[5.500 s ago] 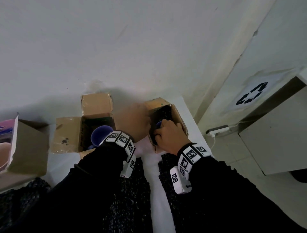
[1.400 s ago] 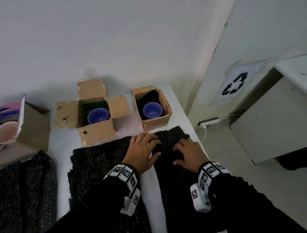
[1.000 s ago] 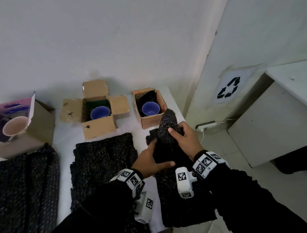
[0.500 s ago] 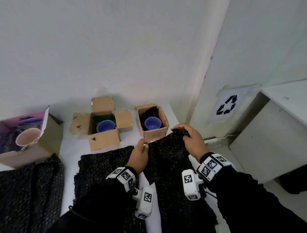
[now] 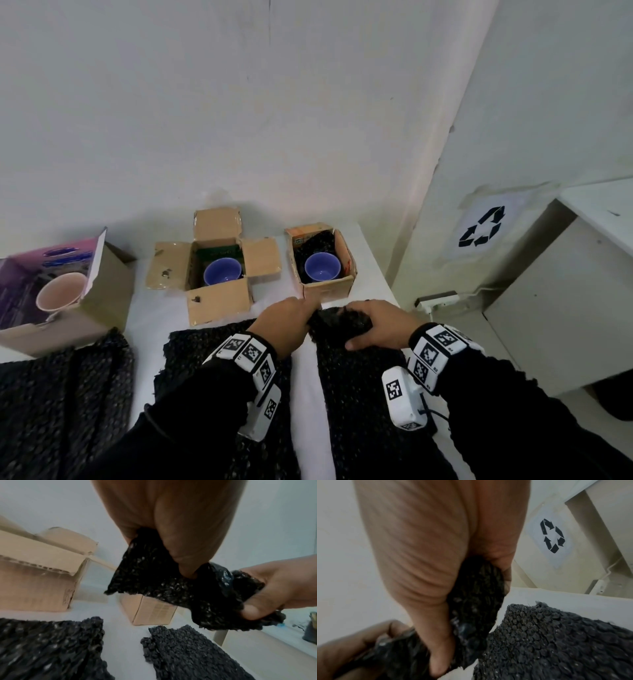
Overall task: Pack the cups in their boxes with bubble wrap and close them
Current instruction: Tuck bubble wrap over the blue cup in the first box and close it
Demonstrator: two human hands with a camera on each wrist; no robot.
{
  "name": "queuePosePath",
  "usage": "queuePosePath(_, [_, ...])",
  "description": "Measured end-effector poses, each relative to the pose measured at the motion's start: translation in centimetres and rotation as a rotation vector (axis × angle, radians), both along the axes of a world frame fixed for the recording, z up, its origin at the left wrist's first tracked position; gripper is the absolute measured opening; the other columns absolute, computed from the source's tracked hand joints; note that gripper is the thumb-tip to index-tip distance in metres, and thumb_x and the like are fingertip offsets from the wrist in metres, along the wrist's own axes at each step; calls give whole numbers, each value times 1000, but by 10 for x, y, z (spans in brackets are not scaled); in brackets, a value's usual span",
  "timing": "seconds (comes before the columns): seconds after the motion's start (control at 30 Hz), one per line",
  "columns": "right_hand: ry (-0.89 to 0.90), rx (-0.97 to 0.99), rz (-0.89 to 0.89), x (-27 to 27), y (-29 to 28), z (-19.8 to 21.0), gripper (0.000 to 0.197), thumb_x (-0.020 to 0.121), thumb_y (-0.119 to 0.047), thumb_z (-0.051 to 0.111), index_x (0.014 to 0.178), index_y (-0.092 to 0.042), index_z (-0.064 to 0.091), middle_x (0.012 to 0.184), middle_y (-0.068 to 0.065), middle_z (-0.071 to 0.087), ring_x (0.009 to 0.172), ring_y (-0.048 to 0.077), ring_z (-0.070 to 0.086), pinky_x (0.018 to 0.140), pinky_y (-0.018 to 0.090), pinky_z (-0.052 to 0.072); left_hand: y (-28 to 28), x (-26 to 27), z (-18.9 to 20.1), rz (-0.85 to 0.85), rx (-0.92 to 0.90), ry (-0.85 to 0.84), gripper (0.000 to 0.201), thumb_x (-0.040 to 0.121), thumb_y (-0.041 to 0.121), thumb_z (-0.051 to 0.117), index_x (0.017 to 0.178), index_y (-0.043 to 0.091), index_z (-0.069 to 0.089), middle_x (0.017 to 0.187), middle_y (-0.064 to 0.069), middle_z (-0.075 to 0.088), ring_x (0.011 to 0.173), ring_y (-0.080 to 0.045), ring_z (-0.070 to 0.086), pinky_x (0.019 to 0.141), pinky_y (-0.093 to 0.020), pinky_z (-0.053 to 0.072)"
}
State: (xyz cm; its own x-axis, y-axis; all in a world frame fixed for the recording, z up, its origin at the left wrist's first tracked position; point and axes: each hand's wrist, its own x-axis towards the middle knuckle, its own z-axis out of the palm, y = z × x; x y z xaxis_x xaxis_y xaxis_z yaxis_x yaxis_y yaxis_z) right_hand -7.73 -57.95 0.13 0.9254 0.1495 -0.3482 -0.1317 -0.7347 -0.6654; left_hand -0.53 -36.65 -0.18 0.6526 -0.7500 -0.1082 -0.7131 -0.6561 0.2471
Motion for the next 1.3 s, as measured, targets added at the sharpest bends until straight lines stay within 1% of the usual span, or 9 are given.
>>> queuePosePath(0.13, [-11,-175,36,11,5,-2,24,88,-22,61,109,-10,61,104,4,54,101,22,54,86,30,42,-1,7,-2,-10,3,11,23,93,17,45,116,15,37,90,-9,65,80,-31,61,65,-38,44])
queuePosePath(0.3, [-20,-103,-58,23,0,-4,20,94,-14,46,113,-17,46,110,10,57,96,22,52,76,28,34,2,16,-2,-82,-180,53,57,92,67,22,127,29,46,112,4,61,98,-15,58,81,-36,50])
queuePosePath(0.5, [8,110,-160,44,-14,-7,57,77,-73,43,119,-35,53,121,-3,62,111,17,56,100,40,40,-10,35,-2,11,-323,2,32,93,25,47,124,21,53,108,-1,52,85,-19,55,72,-34,48])
queuePosePath(0.6, [-158,100,-200,66,-27,-2,34,88,-48,34,95,-26,59,97,3,62,94,18,56,88,40,42,-16,41,-2,127,-433,36,29,89,18,58,116,20,49,113,0,52,77,-21,59,64,-37,51])
queuePosePath(0.7, [-305,-71,-243,89,-43,3,22,86,-21,48,105,-27,57,93,5,61,91,25,55,79,38,45,-30,49,-6,108,-509,-2,26,85,10,63,110,16,59,106,-2,55,77,-24,59,62,-31,48])
queuePosePath(0.87, [-523,-297,-354,126,-48,4,27,80,-5,60,97,-26,58,90,-1,62,93,24,45,78,41,44,-55,58,-30,0,-371,-42,55,76,-9,63,127,11,58,113,-9,59,94,-28,57,83,-40,52])
queuePosePath(0.97, [-661,-299,-281,144,-44,2,31,73,7,62,84,-22,65,96,2,57,93,25,42,80,42,45,-62,60,-35,-13,-276,119,70,80,-9,52,145,13,37,129,-13,54,117,-30,47,100,-40,42])
queuePosePath(1.17, [-639,-476,-62,168,-30,-15,16,74,-7,63,71,-21,69,90,5,49,83,28,46,66,41,45,-66,68,-55,-54,-298,-38,37,95,33,38,118,18,64,108,-2,63,96,-27,52,75,-39,46])
queuePosePath(1.3, [-555,-599,124,171,-25,-27,32,79,-27,41,74,-17,71,85,1,60,85,25,50,70,39,44,-63,69,-63,-47,-293,-220,32,90,32,42,111,27,67,105,3,58,89,-23,50,67,-34,38])
